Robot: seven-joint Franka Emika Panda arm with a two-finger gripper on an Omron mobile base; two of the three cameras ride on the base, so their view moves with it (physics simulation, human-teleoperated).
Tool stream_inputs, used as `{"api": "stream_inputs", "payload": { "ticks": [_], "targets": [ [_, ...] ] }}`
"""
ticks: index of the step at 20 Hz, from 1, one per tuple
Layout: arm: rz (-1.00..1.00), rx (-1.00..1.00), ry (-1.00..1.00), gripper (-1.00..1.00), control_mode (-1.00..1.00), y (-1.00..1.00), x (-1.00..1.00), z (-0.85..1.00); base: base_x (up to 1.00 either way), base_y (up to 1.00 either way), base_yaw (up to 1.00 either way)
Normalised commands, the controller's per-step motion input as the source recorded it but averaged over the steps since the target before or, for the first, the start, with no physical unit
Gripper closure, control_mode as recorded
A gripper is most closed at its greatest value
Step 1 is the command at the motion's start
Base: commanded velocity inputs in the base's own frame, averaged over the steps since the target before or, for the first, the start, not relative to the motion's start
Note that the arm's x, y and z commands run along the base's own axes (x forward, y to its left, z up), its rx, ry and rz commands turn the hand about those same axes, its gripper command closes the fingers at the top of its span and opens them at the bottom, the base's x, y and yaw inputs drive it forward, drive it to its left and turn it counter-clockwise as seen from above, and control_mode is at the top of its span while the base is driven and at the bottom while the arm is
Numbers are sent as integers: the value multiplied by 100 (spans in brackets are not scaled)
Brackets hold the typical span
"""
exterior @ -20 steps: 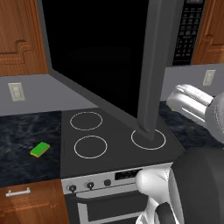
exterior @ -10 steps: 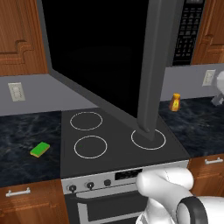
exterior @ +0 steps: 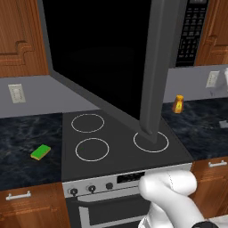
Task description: Place the sponge inside the microwave to prepare for sanitizing.
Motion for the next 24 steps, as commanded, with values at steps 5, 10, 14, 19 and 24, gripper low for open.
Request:
{"api": "stream_inputs", "payload": {
  "ticks": [5, 10, 14, 19, 24],
  "targets": [
    [31, 26, 1, -100, -100, 22, 54, -40, 0, 0, 0],
    [27, 2, -9, -100, -100, 24, 34, -7, 0, 0, 0],
    [23, 1, -2, -100, -100, 17, 3, 21, 0, 0, 0],
    [34, 0, 0, -100, -100, 30, 0, 37, 0, 0, 0],
    [32, 0, 0, -100, -100, 46, 10, 20, 0, 0, 0]
  ]
}}
